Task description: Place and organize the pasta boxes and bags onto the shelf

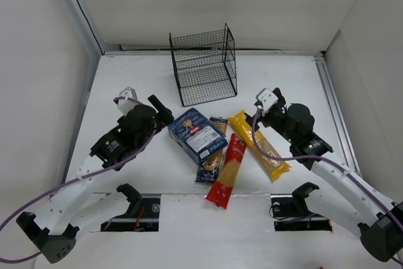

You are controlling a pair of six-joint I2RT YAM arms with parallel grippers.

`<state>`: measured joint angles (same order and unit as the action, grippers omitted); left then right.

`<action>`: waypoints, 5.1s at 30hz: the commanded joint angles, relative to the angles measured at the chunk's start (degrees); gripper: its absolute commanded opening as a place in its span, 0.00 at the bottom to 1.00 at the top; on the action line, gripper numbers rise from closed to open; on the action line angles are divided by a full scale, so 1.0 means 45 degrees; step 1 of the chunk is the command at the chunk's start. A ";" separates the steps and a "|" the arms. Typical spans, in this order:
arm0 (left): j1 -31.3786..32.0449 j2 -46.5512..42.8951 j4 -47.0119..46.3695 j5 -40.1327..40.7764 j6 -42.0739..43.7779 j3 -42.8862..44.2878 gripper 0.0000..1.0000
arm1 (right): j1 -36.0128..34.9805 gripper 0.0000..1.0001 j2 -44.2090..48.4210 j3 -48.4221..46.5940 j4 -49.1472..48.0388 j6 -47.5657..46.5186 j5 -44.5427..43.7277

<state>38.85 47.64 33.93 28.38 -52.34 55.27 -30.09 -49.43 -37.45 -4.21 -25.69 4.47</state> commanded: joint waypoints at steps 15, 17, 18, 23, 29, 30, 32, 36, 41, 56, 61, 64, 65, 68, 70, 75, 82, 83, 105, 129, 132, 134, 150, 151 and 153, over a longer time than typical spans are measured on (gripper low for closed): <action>-0.0079 0.0685 0.0838 0.0373 -0.0323 -0.0484 1.00 | -0.2512 1.00 -0.6898 -0.4467 0.3273 -0.1457 0.4495; -0.0079 0.0529 0.0838 0.0509 -0.0323 -0.0601 1.00 | -0.2767 1.00 -0.7645 -0.5171 0.3455 -0.1458 0.4630; -0.0079 0.0527 0.0838 0.0509 -0.0323 -0.0601 1.00 | -0.2883 1.00 -0.7958 -0.5328 0.3590 -0.1458 0.4748; -0.0079 0.0255 0.0721 0.0509 -0.0323 -0.0836 1.00 | -0.2885 1.00 -0.9580 -0.5973 0.3435 -0.0308 0.3990; -0.0079 0.0254 0.0721 0.0509 -0.0323 -0.0836 1.00 | -0.2124 1.00 -1.0578 -0.5644 0.2870 0.1449 0.2796; -0.0079 0.0254 0.0721 0.0509 -0.0323 -0.0836 1.00 | -0.2007 1.00 -1.0907 -0.5468 0.2733 0.1645 0.2796; -0.0079 0.0254 0.0837 0.0509 -0.0207 -0.0836 1.00 | -0.1812 1.00 -1.1027 -0.5234 0.2732 0.1939 0.2659; -0.0079 0.0389 0.0838 0.0509 -0.0206 -0.0601 1.00 | -0.1245 1.00 -1.1748 -0.4394 0.1798 0.2467 0.3438; -0.0079 0.0896 0.0721 0.0509 -0.0049 -0.0212 1.00 | -0.1127 0.80 -1.2258 -0.4236 0.1306 0.2410 0.4961; -0.0606 0.3240 -0.0798 0.1232 0.1961 0.1956 1.00 | -0.0894 0.00 -0.9352 -0.2362 -0.2127 0.1999 0.5686; -0.0606 0.4237 -0.1095 0.0959 0.2236 0.2406 1.00 | -0.0892 0.00 -0.6893 -0.1698 -0.4587 0.2408 0.4731; -0.0606 0.4512 -0.1543 0.0823 0.2353 0.2524 1.00 | -0.0775 0.00 -0.5934 -0.1560 -0.5370 0.2525 0.3619; -0.0606 0.4628 -0.1699 0.0822 0.2508 0.2524 1.00 | -0.0601 0.00 -0.5775 -0.1405 -0.5586 0.2642 0.3345; -0.0722 0.4901 -0.2558 0.0472 0.2917 0.2406 1.00 | 0.0024 0.00 -0.5656 -0.1228 -0.7065 0.3109 0.3167; -0.0723 0.5233 -0.3336 0.0237 0.3230 0.2289 1.00 | 0.0491 0.00 -0.5656 -0.1228 -0.7462 0.3229 0.3302; -0.1212 0.6560 -0.4064 -0.0388 0.3779 0.2874 1.00 | 0.1411 0.00 -0.6921 -0.1228 -0.8963 0.4008 0.3712; -0.1641 0.8553 -0.3869 -0.0623 0.4306 0.3852 1.00 | 0.2545 0.82 -0.9499 -0.5066 -0.1655 0.0955 0.8966; -0.1641 0.8555 -0.4023 -0.0623 0.4306 0.3852 1.00 | 0.2429 1.00 -0.9659 -0.5366 -0.0676 0.0615 0.8968; -0.1876 0.8535 -0.4650 -0.1463 0.4169 0.2896 1.00 | 0.0846 1.00 -1.3643 -0.7166 0.3554 0.2816 0.5024; -0.2716 0.5801 -0.4512 -0.1618 0.3915 0.0766 1.00 | 0.0260 0.00 -0.9626 -0.5779 -0.1583 0.2234 0.5591; -0.3241 0.5917 -0.4649 -0.2009 0.4168 0.0901 1.00 | 0.0669 0.00 -0.7850 -0.6382 -0.1741 0.1299 0.5317; -0.3243 0.6055 -0.4650 -0.2010 0.4324 0.1078 1.00 | 0.0786 0.00 -0.7650 -0.6870 -0.1741 0.1063 0.5432; -0.3614 0.7049 -0.5528 -0.2283 0.5886 0.2268 1.00 | 0.2233 0.00 -1.1298 -1.7063 -0.1741 -0.3566 0.8089; -0.3614 0.7051 -0.5529 -0.2284 0.5888 0.2270 1.00 | 0.2233 0.00 -1.1649 -1.7590 -0.1741 -0.3568 0.7915; -0.3731 0.7400 -0.5684 -0.2517 0.6257 0.2386 1.00 | 0.2233 0.00 -1.2684 -1.9152 -0.1741 -0.3821 0.8029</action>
<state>22.68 79.64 11.07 18.33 -27.35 63.26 -20.49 -104.79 -114.32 -2.02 -38.20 38.15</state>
